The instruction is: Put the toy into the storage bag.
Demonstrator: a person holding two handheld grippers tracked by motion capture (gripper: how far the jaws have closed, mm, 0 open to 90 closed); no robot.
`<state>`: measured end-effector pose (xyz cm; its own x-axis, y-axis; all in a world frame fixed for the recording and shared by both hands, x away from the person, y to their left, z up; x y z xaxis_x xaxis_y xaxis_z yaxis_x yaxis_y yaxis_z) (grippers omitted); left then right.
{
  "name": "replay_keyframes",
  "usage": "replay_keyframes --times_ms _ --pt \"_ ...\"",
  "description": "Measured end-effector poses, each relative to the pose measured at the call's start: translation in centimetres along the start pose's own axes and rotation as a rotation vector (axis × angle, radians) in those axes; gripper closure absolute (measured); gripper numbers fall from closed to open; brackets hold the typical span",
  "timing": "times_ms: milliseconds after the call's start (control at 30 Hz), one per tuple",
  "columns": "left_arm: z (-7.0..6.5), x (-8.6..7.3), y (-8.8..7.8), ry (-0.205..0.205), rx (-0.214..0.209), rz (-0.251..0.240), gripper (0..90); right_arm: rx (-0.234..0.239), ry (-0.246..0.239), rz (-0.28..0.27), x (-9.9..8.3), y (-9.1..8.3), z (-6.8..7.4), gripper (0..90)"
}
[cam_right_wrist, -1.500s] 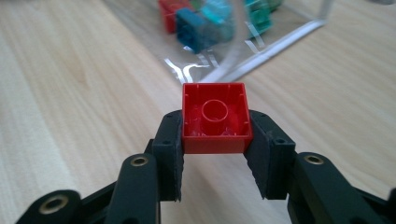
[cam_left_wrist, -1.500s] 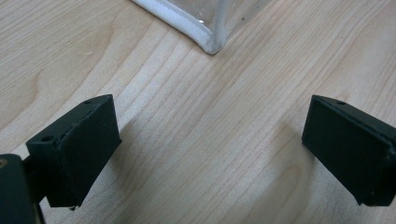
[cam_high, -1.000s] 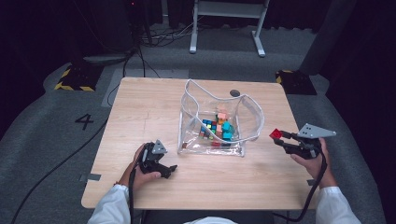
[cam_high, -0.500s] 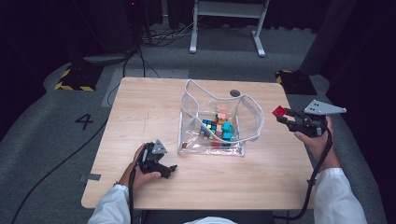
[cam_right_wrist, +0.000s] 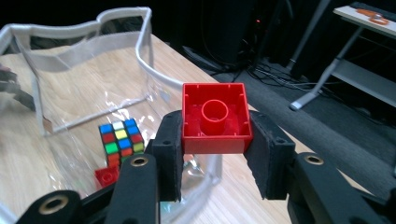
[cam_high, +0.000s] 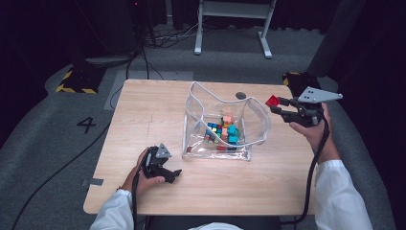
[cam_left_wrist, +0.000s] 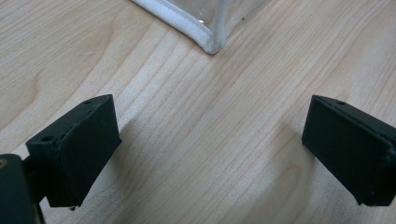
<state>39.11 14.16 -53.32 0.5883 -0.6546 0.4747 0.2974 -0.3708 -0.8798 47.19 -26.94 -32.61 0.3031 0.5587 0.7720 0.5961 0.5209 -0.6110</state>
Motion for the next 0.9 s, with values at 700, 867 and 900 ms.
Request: replay_keyframes --times_ms 700,867,900 --pt "0.0 0.0 0.0 0.003 0.0 0.001 4.1 0.159 -0.14 0.08 3.7 6.3 4.7 59.4" --pt "0.0 0.0 0.0 0.002 0.002 0.001 4.1 0.19 -0.172 0.125 3.7 7.2 5.2 59.4" --pt "0.0 0.0 0.0 0.001 -0.001 0.0 4.1 0.194 -0.183 0.138 3.6 7.4 5.4 59.4"
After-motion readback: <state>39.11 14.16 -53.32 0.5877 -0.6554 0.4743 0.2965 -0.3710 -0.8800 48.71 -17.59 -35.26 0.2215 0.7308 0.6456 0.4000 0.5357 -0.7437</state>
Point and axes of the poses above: each handheld gripper's, and its own axes: y roughly forward along the jaws, x roughly out of its top, z roughly to its left, the point moved 4 cm from there along y, roughly forward along the jaws, and after that the axes turned 13 degrees about z, right-handed, at the moved point
